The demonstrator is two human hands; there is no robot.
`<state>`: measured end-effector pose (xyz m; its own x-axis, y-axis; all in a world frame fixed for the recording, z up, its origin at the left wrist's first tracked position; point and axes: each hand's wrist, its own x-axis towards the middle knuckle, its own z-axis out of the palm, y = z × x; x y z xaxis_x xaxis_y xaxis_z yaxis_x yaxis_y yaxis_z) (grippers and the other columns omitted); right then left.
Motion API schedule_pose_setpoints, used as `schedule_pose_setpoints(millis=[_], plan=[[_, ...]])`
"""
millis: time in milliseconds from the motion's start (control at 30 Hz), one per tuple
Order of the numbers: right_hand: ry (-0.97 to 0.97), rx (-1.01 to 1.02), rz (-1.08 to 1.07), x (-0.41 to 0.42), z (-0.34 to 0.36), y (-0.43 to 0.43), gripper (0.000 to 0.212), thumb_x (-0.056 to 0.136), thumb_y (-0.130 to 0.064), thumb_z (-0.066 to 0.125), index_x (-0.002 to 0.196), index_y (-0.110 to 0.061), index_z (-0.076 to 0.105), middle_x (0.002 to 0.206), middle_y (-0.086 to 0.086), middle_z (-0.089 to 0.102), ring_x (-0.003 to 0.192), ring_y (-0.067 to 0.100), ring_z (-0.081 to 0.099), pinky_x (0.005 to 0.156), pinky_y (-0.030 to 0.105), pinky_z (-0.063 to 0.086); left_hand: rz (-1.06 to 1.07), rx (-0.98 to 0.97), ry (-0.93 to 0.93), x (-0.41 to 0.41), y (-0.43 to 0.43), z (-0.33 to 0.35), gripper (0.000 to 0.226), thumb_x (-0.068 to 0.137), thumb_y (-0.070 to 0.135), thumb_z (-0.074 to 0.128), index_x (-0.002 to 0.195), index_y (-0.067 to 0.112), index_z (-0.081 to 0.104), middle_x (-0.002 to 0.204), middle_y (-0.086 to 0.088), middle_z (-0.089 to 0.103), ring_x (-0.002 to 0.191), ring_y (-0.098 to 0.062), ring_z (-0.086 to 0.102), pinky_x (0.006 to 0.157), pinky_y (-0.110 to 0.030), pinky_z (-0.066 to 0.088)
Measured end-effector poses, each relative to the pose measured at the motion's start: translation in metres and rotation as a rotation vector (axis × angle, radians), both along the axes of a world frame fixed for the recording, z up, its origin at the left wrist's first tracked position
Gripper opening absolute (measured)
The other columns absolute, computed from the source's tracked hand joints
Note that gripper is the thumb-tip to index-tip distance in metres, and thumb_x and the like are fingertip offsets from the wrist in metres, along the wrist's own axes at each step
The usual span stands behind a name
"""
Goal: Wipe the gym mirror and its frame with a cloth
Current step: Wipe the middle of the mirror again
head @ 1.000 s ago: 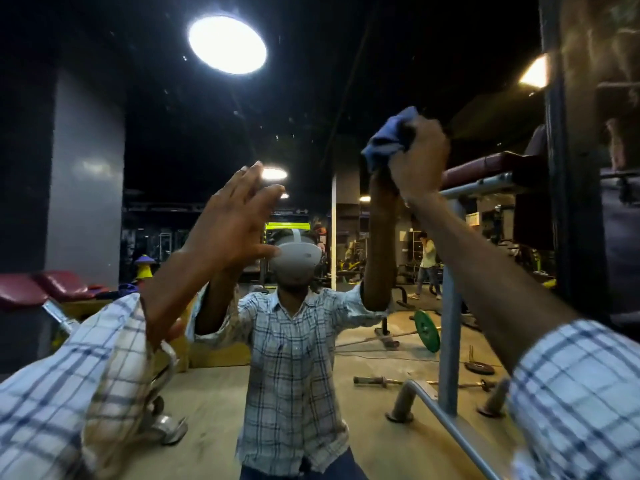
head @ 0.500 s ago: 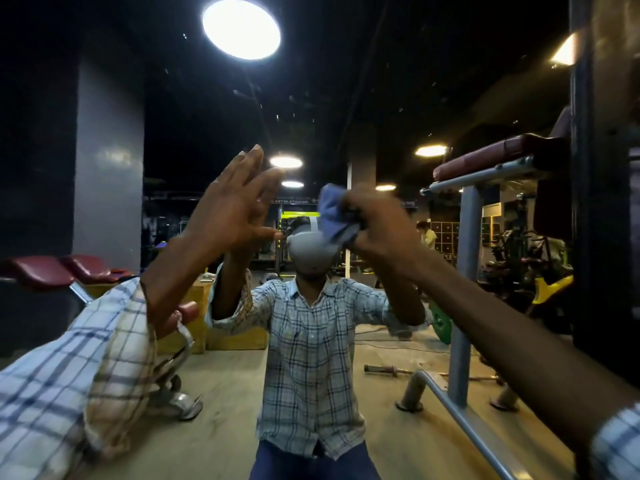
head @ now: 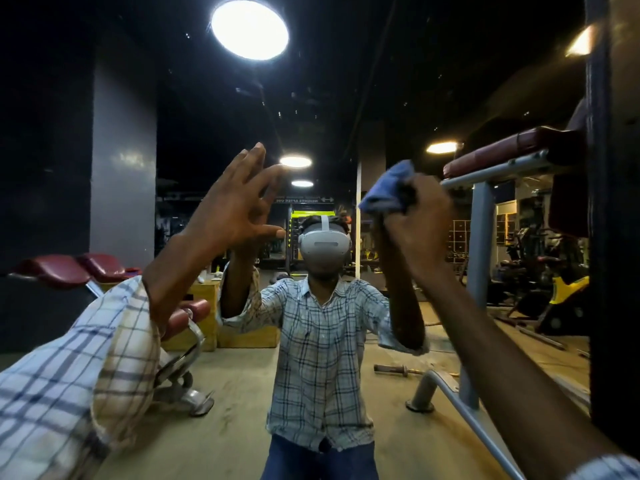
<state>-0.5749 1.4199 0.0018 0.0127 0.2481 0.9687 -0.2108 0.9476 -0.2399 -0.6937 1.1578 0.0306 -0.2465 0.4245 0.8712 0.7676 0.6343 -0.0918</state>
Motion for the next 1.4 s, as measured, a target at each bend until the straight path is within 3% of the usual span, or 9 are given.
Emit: schedule_pose_setpoints(millis=[133, 200, 333, 533, 733, 900, 1067, 1233, 1400], plan=[[-0.453, 0.609, 0.099, -0.011, -0.026, -0.030, 0.038, 0.078, -0.019, 0.084, 0.108, -0.022, 0.062, 0.106, -0.004, 0.059, 0.091, 0.011, 0.059, 0.079, 0.026, 0.056, 0.027, -0.005, -0.013, 0.003, 0.001, 0.000, 0.111, 0.076, 0.047, 0.087, 0.163, 0.039, 0.019, 0.174, 0.005, -0.010, 0.160, -0.022, -0.009, 0.123, -0.053, 0.017], [-0.411, 0.562, 0.088, 0.000, 0.000, -0.018, 0.036, 0.081, -0.020, 0.083, 0.111, -0.021, 0.062, 0.108, -0.003, 0.060, 0.094, 0.009, 0.060, 0.082, 0.016, 0.049, 0.030, -0.008, -0.018, 0.002, 0.001, 0.000, 0.111, 0.075, 0.049, 0.087, 0.163, 0.040, 0.019, 0.174, 0.005, -0.010, 0.160, -0.022, -0.009, 0.122, -0.054, 0.019], [-0.002, 0.005, -0.051, 0.007, 0.040, 0.002, 0.038, 0.086, -0.011, 0.077, 0.120, -0.013, 0.062, 0.121, 0.005, 0.061, 0.104, 0.005, 0.054, 0.078, -0.005, 0.034, 0.040, -0.014, -0.023, 0.002, 0.001, 0.000, 0.109, 0.076, 0.051, 0.085, 0.163, 0.041, 0.019, 0.174, 0.007, -0.011, 0.160, -0.023, -0.008, 0.122, -0.057, 0.021], [-0.389, 0.608, 0.148, -0.008, 0.007, -0.026, 0.031, 0.079, -0.016, 0.083, 0.107, -0.019, 0.068, 0.099, -0.007, 0.060, 0.088, 0.009, 0.058, 0.076, 0.026, 0.054, 0.051, -0.023, -0.020, 0.000, 0.000, 0.000, 0.110, 0.077, 0.051, 0.084, 0.163, 0.041, 0.016, 0.174, 0.006, -0.011, 0.160, -0.023, -0.007, 0.123, -0.059, 0.025], [0.037, 0.044, -0.039, -0.007, 0.104, -0.010, 0.034, 0.084, -0.015, 0.073, 0.117, -0.016, 0.067, 0.118, 0.000, 0.064, 0.105, 0.014, 0.061, 0.078, 0.006, 0.037, 0.053, 0.037, 0.020, -0.005, -0.010, -0.017, 0.101, 0.082, 0.060, 0.077, 0.163, 0.037, 0.022, 0.174, 0.003, -0.005, 0.160, -0.023, 0.000, 0.122, -0.057, 0.028], [-0.296, 0.639, 0.113, -0.028, 0.060, -0.064, 0.022, 0.080, -0.018, 0.072, 0.102, -0.017, 0.072, 0.090, -0.001, 0.058, 0.080, 0.013, 0.054, 0.068, 0.025, 0.043, 0.069, 0.005, 0.060, -0.016, -0.034, -0.021, 0.101, 0.082, 0.063, 0.075, 0.163, 0.035, 0.023, 0.174, 0.001, -0.004, 0.160, -0.026, 0.003, 0.121, -0.059, 0.030], [0.059, 0.051, -0.038, -0.032, 0.110, -0.069, 0.033, 0.087, -0.016, 0.071, 0.119, -0.014, 0.067, 0.118, -0.002, 0.062, 0.106, 0.011, 0.058, 0.077, 0.000, 0.035, 0.037, 0.016, 0.059, -0.033, -0.062, -0.023, 0.100, 0.082, 0.066, 0.074, 0.163, 0.037, 0.023, 0.174, 0.004, -0.004, 0.160, -0.024, 0.006, 0.119, -0.059, 0.034], [-0.223, 0.589, 0.071, -0.065, 0.085, -0.121, 0.029, 0.081, -0.030, 0.069, 0.106, -0.017, 0.072, 0.095, -0.004, 0.060, 0.085, 0.009, 0.055, 0.075, 0.017, 0.042, 0.034, -0.001, 0.098, -0.048, -0.082, -0.022, 0.103, 0.081, 0.067, 0.074, 0.164, 0.034, 0.023, 0.174, 0.002, -0.003, 0.160, -0.023, 0.004, 0.121, -0.055, 0.029], [0.100, 0.002, -0.024, -0.072, 0.114, -0.131, 0.028, 0.090, -0.013, 0.070, 0.118, -0.014, 0.068, 0.118, 0.000, 0.065, 0.102, 0.003, 0.057, 0.077, -0.002, 0.038, 0.005, -0.006, 0.138, -0.071, -0.110, -0.027, 0.103, 0.079, 0.071, 0.070, 0.163, 0.034, 0.023, 0.175, 0.000, -0.001, 0.160, -0.022, 0.001, 0.122, -0.050, 0.022]])
